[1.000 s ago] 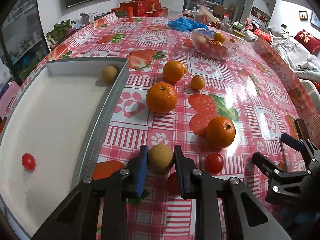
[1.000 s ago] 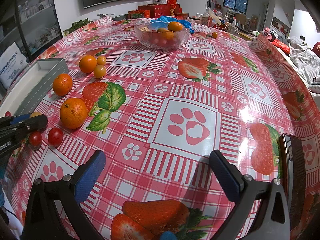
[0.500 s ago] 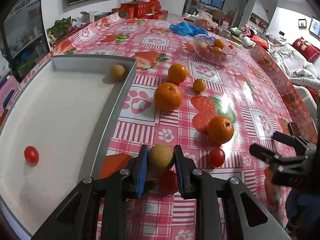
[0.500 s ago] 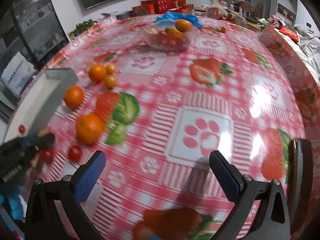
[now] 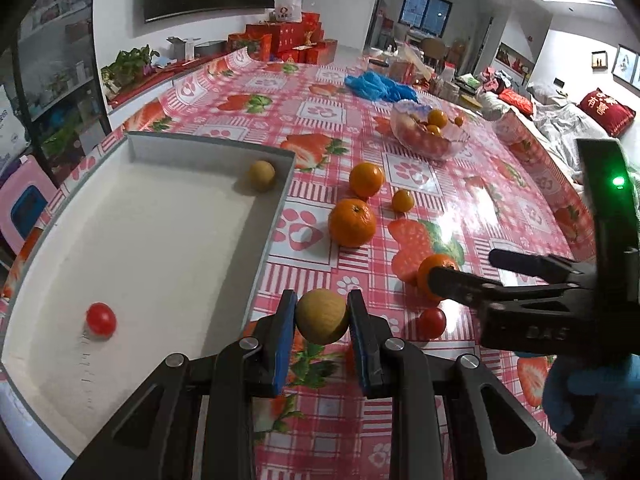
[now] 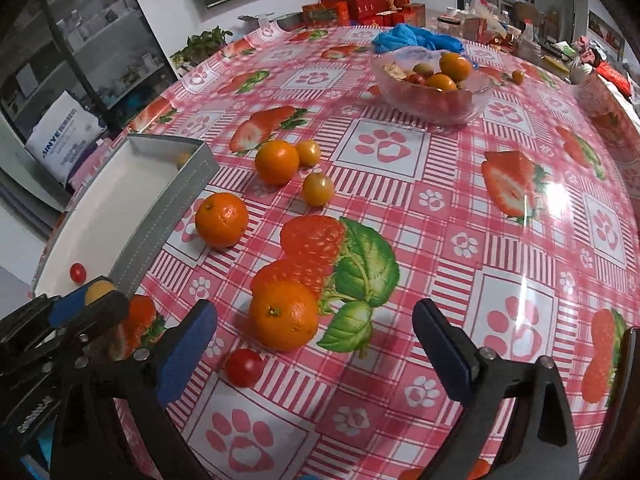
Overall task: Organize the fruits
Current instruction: 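Carry the tan fruit toward the tray with the left gripper while the right grasps a small kumquat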
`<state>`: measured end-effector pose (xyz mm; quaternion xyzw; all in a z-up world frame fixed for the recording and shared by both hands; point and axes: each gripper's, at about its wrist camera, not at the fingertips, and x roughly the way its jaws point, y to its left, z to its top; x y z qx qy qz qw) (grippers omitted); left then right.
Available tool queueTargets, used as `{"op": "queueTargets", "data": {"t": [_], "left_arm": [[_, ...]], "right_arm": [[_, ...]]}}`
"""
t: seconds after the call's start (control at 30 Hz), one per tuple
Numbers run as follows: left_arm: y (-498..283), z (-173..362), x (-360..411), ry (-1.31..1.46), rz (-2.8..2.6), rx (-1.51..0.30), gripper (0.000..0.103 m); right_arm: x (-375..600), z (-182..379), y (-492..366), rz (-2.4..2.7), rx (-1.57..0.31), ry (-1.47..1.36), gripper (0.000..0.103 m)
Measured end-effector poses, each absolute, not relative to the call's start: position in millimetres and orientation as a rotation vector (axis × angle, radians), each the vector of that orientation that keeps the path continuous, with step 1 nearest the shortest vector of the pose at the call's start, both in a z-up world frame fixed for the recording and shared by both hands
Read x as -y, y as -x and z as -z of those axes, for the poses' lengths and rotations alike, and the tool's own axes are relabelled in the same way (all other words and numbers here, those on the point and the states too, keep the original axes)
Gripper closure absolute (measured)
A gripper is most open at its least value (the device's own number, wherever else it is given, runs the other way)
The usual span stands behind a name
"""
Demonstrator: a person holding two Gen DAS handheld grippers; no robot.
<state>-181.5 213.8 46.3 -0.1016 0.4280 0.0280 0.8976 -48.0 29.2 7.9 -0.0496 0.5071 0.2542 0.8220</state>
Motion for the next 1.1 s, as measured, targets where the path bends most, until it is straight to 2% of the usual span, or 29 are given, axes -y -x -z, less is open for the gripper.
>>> {"op": "queueTargets", "data": {"t": [0.23, 0.47, 0.6, 0.7, 0.8, 0.83, 0.87, 1.1], "left_arm": [[183, -51, -225, 0.232, -0.057, -0.868, 0.076], [184, -57, -237, 0.259, -0.066, -0.844, 0.076], [185, -57, -246, 0.267, -0.079, -0.843, 0.076], [187, -58, -251, 0.268, -0.089, -0.841, 0.076], [188, -59, -256, 0.272, -0.1, -0.835, 0.076], [188, -59, -258, 0.275, -0.102, -0.834, 0.076], [189, -59, -259, 0.277, -0.104, -0.834, 0.076], [190, -56, -262, 0.276, -0.115, -0.84, 0.076]], "right_arm": [[-34, -13, 20, -0.477, -1.079, 0.117, 0.004], [-55, 1, -2, -0.474, -1.118, 0.174, 0.016], [-67, 5, -11, -0.46, -1.107, 0.207, 0.02], [-75, 5, -16, -0.457, -1.09, 0.229, 0.03], [-82, 3, -16, -0.457, -1.057, 0.277, 0.057], [-82, 2, -15, -0.467, -1.056, 0.273, 0.071], [-81, 2, -15, -0.47, -1.059, 0.271, 0.078], [-64, -7, -13, -0.518, -1.093, 0.16, 0.078]]}}
